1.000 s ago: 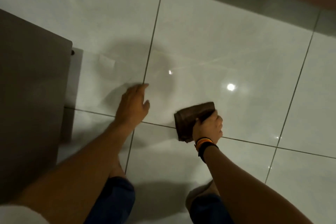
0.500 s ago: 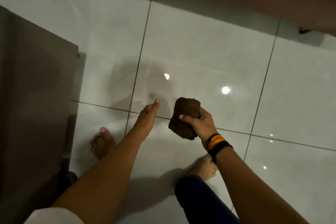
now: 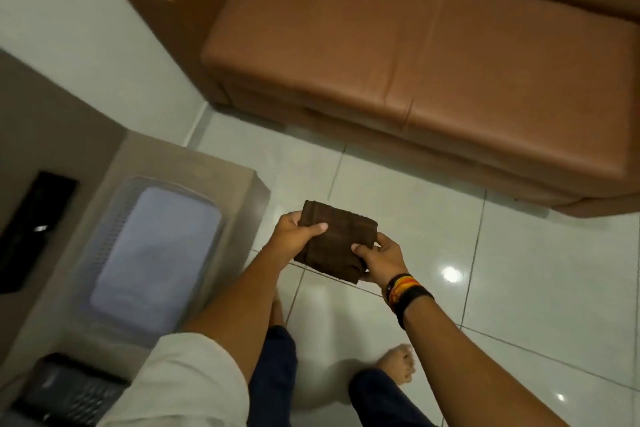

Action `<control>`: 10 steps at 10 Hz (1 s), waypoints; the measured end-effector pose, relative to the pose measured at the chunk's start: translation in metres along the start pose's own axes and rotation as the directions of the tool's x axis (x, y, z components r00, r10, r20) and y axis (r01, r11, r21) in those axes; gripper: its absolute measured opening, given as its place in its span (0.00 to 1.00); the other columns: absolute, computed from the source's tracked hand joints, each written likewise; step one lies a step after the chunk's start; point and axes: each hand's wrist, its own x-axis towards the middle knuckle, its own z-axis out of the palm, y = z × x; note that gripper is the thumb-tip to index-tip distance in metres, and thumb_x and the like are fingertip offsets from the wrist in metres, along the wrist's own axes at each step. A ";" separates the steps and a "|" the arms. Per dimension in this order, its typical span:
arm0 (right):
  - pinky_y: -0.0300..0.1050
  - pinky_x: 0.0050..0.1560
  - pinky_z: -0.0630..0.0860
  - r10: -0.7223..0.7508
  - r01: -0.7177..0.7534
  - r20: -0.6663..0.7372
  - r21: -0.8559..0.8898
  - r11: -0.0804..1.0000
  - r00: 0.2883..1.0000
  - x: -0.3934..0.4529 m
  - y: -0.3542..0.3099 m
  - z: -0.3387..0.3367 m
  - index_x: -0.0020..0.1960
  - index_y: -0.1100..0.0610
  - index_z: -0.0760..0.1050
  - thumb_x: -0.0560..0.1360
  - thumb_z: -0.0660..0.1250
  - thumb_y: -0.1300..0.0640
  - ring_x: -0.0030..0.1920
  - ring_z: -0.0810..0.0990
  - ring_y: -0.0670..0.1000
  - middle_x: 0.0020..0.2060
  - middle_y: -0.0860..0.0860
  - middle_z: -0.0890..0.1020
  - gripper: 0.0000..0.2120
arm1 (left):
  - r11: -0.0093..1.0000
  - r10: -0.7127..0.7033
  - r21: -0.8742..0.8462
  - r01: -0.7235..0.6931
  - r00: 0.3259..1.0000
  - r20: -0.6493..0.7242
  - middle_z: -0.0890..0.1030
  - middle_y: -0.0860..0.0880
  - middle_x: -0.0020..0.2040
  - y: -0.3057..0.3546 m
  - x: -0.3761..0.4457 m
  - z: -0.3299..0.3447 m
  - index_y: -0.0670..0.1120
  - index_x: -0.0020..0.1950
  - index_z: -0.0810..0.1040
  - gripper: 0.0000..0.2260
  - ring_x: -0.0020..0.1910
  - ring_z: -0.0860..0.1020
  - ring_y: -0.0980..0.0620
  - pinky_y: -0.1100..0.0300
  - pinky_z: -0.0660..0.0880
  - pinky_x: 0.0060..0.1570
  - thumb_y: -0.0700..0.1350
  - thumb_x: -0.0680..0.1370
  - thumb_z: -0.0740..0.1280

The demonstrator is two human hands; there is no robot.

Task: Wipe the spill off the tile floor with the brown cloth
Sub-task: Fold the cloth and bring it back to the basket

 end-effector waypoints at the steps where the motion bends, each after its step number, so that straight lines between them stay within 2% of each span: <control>1: 0.66 0.62 0.81 -0.069 0.069 0.006 -0.095 0.993 0.998 -0.037 -0.030 0.052 0.58 0.55 0.79 0.77 0.73 0.64 0.57 0.85 0.64 0.57 0.61 0.86 0.11 | 0.993 0.034 -0.103 -0.052 0.986 -0.165 0.88 0.41 0.57 0.006 -0.049 -0.054 0.41 0.62 0.85 0.15 0.56 0.87 0.40 0.46 0.84 0.58 0.42 0.76 0.77; 2: 0.64 0.61 0.82 -0.103 0.120 0.088 -0.210 0.970 0.991 -0.062 -0.044 0.117 0.59 0.56 0.80 0.76 0.71 0.62 0.57 0.85 0.63 0.56 0.60 0.86 0.12 | 0.987 0.028 -0.143 -0.078 0.947 -0.319 0.88 0.43 0.55 -0.007 -0.085 -0.120 0.43 0.60 0.85 0.13 0.56 0.86 0.41 0.48 0.84 0.57 0.43 0.76 0.77; 3: 0.62 0.61 0.83 -0.106 0.161 0.185 -0.313 0.936 0.977 -0.076 -0.043 0.189 0.63 0.57 0.80 0.76 0.67 0.62 0.55 0.85 0.62 0.55 0.58 0.86 0.16 | 0.979 -0.010 -0.185 -0.082 0.894 -0.448 0.87 0.39 0.58 -0.033 -0.103 -0.183 0.39 0.63 0.84 0.17 0.57 0.85 0.39 0.48 0.84 0.55 0.43 0.76 0.77; 4: 0.58 0.62 0.82 -0.095 0.185 0.240 -0.386 0.904 0.966 -0.080 -0.029 0.259 0.64 0.58 0.79 0.77 0.66 0.64 0.55 0.84 0.60 0.56 0.58 0.85 0.17 | 0.975 -0.050 -0.208 -0.077 0.838 -0.544 0.86 0.37 0.59 -0.064 -0.106 -0.235 0.37 0.63 0.83 0.16 0.57 0.84 0.39 0.53 0.83 0.50 0.41 0.77 0.76; 5: 0.53 0.62 0.81 -0.081 0.190 0.247 -0.459 0.868 0.966 -0.068 -0.010 0.316 0.66 0.58 0.78 0.77 0.67 0.65 0.55 0.82 0.59 0.58 0.58 0.84 0.17 | 0.973 -0.115 -0.228 -0.024 0.811 -0.573 0.83 0.35 0.63 -0.099 -0.099 -0.273 0.36 0.66 0.81 0.17 0.62 0.82 0.35 0.42 0.80 0.64 0.41 0.79 0.74; 6: 0.54 0.65 0.80 -0.022 0.151 0.253 -0.505 0.849 0.967 -0.049 0.006 0.360 0.66 0.57 0.77 0.79 0.64 0.65 0.57 0.82 0.59 0.60 0.59 0.83 0.17 | 0.965 -0.180 -0.258 0.041 0.820 -0.544 0.82 0.36 0.66 -0.131 -0.087 -0.299 0.39 0.70 0.78 0.18 0.66 0.80 0.36 0.43 0.77 0.68 0.42 0.80 0.71; 7: 0.57 0.67 0.78 0.013 0.135 0.260 -0.543 0.829 0.966 -0.029 0.016 0.387 0.69 0.57 0.74 0.80 0.60 0.66 0.63 0.80 0.61 0.63 0.61 0.81 0.19 | 0.961 -0.203 -0.269 0.067 0.830 -0.519 0.81 0.37 0.67 -0.149 -0.072 -0.311 0.39 0.70 0.78 0.18 0.66 0.79 0.36 0.48 0.77 0.65 0.43 0.82 0.69; 8: 0.57 0.69 0.77 0.037 0.161 0.303 -0.601 0.783 0.952 -0.025 0.019 0.389 0.72 0.56 0.71 0.80 0.60 0.65 0.65 0.79 0.61 0.67 0.60 0.79 0.21 | 0.961 -0.206 -0.265 0.076 0.837 -0.507 0.79 0.36 0.70 -0.148 -0.067 -0.311 0.40 0.75 0.74 0.21 0.68 0.78 0.37 0.45 0.76 0.69 0.49 0.85 0.65; 9: 0.49 0.65 0.79 -0.061 0.281 0.359 -0.602 0.747 0.931 -0.041 0.017 0.365 0.72 0.55 0.73 0.81 0.63 0.61 0.63 0.80 0.56 0.67 0.55 0.79 0.19 | 0.995 -0.085 -0.089 0.039 0.795 -0.600 0.73 0.38 0.77 -0.133 -0.069 -0.307 0.44 0.82 0.65 0.26 0.74 0.74 0.37 0.43 0.74 0.72 0.53 0.86 0.60; 10: 0.32 0.53 0.76 -0.142 0.330 0.377 -0.501 0.800 0.915 -0.077 0.014 0.317 0.65 0.53 0.78 0.82 0.65 0.61 0.63 0.81 0.53 0.60 0.49 0.82 0.13 | 0.976 0.190 0.212 -0.049 0.665 -0.722 0.62 0.41 0.84 -0.102 -0.079 -0.305 0.45 0.84 0.60 0.28 0.83 0.61 0.40 0.42 0.64 0.80 0.55 0.86 0.57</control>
